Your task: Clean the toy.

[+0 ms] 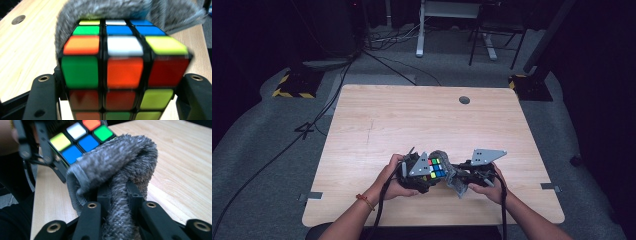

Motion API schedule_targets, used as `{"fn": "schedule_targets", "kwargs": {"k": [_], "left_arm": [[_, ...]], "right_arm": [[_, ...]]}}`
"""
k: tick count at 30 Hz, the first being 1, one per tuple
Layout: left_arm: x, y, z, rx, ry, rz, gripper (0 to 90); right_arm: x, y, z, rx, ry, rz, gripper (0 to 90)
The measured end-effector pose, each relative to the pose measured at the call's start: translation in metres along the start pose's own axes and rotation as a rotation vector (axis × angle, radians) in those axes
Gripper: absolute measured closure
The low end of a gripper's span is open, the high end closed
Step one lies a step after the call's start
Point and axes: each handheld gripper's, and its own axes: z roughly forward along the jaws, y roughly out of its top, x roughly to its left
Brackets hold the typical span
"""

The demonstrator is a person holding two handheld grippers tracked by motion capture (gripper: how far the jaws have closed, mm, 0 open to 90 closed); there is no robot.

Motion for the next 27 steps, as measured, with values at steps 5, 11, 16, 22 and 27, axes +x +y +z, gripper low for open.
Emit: {"fn": "schedule_targets", "kwargs": {"k": [5,11,16,22,27], "left_arm": [[0.001,-0.001,0.007,0.027,-0.020,0.005,32.6],[-0.001,-0.001,0.012,0.058,0.000,0.010,32.4],[0.003,-0.001,0.005,0.003,0.002,-0.019,33.0],[0.001,0.000,0.006,-0.016,0.000,-0.014,32.7],[-0.001,-0.003,0.016,0.057,-0.015,0.005,33.2]], "right_arm": [[0.008,0.005,-0.007,-0.035,-0.003,-0.020,77.4],[0.014,0.011,-0.008,-0.051,0.003,-0.049,77.2],[0.005,0.005,-0.006,-0.031,-0.032,-0.019,77.0],[0.000,-0.002,-0.002,-0.021,0.015,0.022,77.1],[0.007,0.002,-0.004,-0.031,0.026,-0.004,77.4]]}}
